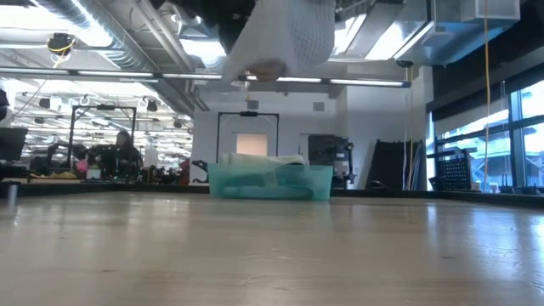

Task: Fold microfiber towels
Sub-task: Put the folded gray towel into the bin

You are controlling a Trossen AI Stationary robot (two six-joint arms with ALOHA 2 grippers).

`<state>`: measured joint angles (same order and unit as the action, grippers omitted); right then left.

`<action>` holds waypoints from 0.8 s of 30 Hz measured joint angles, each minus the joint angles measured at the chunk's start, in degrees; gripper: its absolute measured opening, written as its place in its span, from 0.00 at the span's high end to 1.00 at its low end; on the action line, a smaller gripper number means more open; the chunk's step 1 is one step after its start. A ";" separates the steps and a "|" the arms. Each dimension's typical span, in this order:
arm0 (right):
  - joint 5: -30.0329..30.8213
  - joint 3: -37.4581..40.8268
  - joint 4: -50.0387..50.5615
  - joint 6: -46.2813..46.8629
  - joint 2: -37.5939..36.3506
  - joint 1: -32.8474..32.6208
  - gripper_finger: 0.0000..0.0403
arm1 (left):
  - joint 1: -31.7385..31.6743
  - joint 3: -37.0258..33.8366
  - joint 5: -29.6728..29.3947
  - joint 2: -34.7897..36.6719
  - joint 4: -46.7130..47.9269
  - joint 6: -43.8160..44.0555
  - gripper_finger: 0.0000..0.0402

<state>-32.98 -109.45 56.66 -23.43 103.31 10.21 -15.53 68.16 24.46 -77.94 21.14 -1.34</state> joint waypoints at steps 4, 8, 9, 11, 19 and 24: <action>0.91 0.00 0.26 0.84 0.00 0.03 0.96 | 0.09 -0.07 3.64 -0.67 2.16 0.78 0.47; 1.70 0.00 0.29 0.91 0.00 0.05 0.96 | 0.05 -0.07 3.75 -0.63 2.13 1.69 0.48; 1.73 0.00 0.36 0.91 0.00 0.05 0.96 | 0.05 -0.07 3.75 -0.57 2.16 2.36 0.48; 1.76 0.00 0.44 0.91 0.00 0.05 0.96 | 0.05 -0.07 3.77 -0.53 2.70 3.11 0.50; 3.03 0.02 0.77 1.11 0.00 0.10 0.96 | 0.42 -0.07 4.42 -0.52 8.95 3.88 0.81; 3.13 0.04 1.26 1.11 0.04 0.10 0.96 | 0.44 -0.04 4.07 -0.49 10.40 6.12 0.98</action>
<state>-29.84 -109.40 57.92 -22.33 103.35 10.31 -15.09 68.12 28.53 -78.42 31.54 4.79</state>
